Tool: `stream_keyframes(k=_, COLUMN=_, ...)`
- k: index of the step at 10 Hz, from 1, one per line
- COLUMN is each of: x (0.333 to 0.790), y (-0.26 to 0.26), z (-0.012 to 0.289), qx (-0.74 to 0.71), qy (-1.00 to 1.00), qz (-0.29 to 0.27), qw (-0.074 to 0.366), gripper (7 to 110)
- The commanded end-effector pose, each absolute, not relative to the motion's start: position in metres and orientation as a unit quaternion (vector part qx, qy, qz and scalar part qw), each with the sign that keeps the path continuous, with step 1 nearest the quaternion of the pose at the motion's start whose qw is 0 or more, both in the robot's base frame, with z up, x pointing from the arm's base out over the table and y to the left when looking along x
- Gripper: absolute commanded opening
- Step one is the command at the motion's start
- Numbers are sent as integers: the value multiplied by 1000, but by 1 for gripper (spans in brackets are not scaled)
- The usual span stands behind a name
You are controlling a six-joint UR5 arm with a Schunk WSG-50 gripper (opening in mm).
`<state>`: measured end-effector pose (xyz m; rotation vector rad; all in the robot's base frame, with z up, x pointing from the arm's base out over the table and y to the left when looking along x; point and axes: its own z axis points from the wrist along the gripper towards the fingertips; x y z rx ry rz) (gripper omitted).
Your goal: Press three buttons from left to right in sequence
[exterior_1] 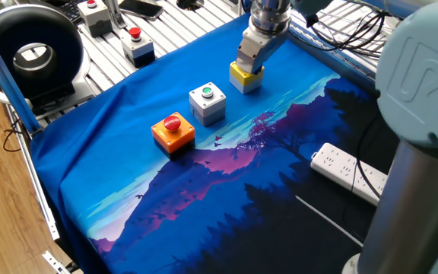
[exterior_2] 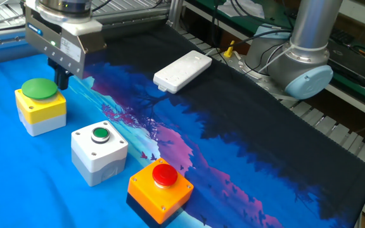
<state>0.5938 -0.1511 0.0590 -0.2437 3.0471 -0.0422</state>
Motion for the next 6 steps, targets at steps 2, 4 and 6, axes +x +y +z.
stream_keyframes(k=2, x=585, y=-149, z=66, qx=-66, qy=997, qz=0, qw=44, gripper=7)
stream_keyframes(k=4, x=579, y=-147, z=70, qx=-62, qy=997, qz=5, qw=43, gripper=7)
stream_keyframes(k=6, x=565, y=-144, z=82, qx=-57, qy=998, qz=8, qw=39, gripper=7)
